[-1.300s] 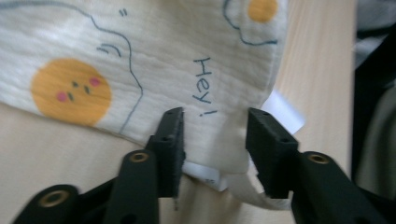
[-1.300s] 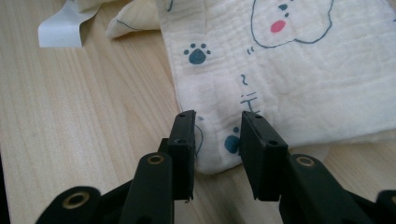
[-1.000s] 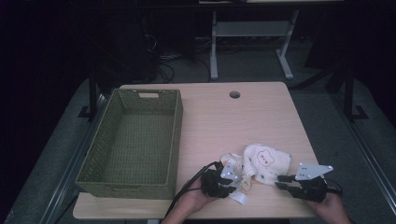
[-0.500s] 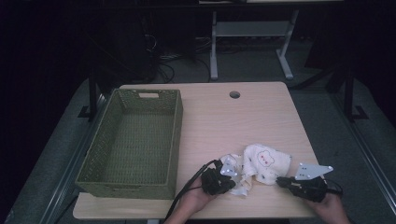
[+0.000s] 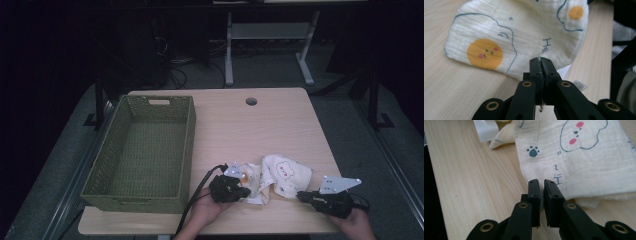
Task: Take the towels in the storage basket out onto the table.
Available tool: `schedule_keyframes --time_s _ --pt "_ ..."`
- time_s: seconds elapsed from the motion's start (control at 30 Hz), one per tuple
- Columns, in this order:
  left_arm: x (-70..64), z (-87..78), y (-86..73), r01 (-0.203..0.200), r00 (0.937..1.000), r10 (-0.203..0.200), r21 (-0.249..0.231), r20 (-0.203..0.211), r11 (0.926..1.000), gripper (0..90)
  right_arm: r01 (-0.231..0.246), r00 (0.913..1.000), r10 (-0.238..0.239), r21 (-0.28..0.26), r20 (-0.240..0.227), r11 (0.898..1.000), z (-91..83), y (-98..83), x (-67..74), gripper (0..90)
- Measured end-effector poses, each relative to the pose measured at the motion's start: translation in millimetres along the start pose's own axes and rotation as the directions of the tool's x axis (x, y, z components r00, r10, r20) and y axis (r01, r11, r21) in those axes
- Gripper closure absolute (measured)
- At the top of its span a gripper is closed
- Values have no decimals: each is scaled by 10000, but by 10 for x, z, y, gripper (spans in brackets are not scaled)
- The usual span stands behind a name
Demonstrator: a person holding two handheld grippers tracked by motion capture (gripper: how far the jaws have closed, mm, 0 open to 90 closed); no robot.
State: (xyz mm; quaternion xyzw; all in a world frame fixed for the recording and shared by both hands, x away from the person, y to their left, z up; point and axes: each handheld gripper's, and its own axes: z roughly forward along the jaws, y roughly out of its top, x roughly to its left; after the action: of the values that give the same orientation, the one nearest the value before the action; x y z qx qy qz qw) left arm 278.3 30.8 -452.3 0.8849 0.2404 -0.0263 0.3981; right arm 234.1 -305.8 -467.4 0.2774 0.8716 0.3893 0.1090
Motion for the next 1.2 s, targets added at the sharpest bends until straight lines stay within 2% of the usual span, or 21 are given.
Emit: schedule_keyframes --time_s 0.2,0.37,0.4,0.53,0.67,0.83,1.2 --pt "41 -78 -3 392 9992 -390 -475 51 9981 886 14 10000 -16 -176 -72 9998 -40 -3 32 834" --pt "76 -132 -8 790 9968 -779 -888 157 9929 886 40 9999 -47 -473 -152 9989 -88 4 56 835" --pt "79 -145 -7 989 9950 -971 -1061 219 9894 886 -3 9999 -6 -552 -165 9985 -99 6 59 835" --pt "99 -194 -3 1304 9913 -1268 -1389 345 9817 886 -45 9999 33 -787 -151 9969 -158 24 76 835" --pt "113 -264 9 1622 9866 -1565 -1845 455 9694 886 71 9999 -79 -917 -82 9958 -198 40 96 834" --pt "121 -322 14 1765 9843 -1714 -2103 425 9616 886 152 9999 -153 -1047 6 9944 -228 56 107 835" --pt "117 -362 19 1939 9810 -1908 -2269 361 9544 886 178 9998 -168 -1166 93 9930 -288 83 145 835"
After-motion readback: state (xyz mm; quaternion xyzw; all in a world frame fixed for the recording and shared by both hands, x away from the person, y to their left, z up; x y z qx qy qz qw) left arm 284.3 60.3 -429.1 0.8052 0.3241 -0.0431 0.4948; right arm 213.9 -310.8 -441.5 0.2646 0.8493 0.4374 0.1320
